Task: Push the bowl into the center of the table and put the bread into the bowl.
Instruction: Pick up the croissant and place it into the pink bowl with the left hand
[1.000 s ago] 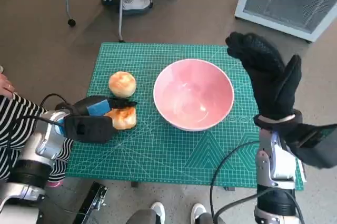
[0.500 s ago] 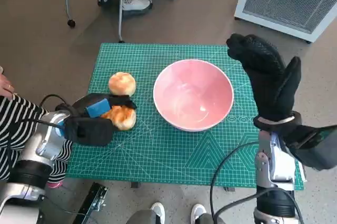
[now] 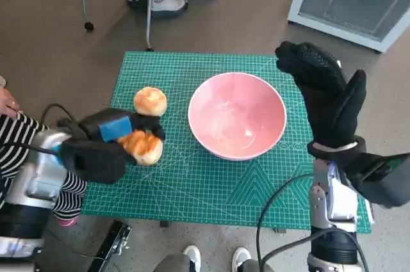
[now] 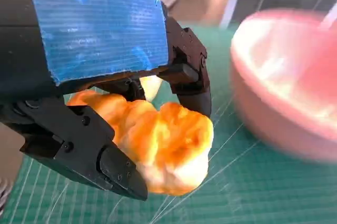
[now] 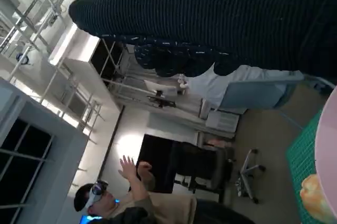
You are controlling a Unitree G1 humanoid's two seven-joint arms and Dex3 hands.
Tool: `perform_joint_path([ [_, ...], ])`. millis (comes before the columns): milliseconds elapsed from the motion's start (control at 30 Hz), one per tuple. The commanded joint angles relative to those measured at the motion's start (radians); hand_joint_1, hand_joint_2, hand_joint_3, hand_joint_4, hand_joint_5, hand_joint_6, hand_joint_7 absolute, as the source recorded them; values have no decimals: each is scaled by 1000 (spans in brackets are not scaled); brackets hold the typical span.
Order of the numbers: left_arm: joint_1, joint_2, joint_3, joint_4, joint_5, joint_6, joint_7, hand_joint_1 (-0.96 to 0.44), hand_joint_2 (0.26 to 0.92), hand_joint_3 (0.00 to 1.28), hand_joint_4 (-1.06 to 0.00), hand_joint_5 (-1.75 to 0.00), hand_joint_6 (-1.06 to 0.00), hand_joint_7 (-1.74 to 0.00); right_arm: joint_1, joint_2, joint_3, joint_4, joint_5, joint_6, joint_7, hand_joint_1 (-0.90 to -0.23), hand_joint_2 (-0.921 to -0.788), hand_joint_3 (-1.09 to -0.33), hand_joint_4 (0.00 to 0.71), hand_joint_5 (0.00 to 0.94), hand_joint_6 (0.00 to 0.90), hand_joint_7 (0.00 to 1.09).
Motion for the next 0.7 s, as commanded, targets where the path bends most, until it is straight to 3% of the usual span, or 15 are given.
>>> perform_joint_path([
  [33,-68,-12,40,-76,-59,35,-14,0,920,44,-779,-1078,-583,-1200,25,3,-8,16,3,0,-1,-721,-921,-777,170,2,135,340],
  [300,-189,-95,45,-128,-90,107,19,0,920,55,-762,-1096,-578,-1208,29,1,-11,17,4,-5,1,-720,-921,-777,171,2,134,342],
  [700,-359,-322,5,-95,-151,215,80,0,914,40,-775,-1091,-621,-1157,39,-4,-21,14,8,-11,3,-720,-921,-778,173,3,131,343],
])
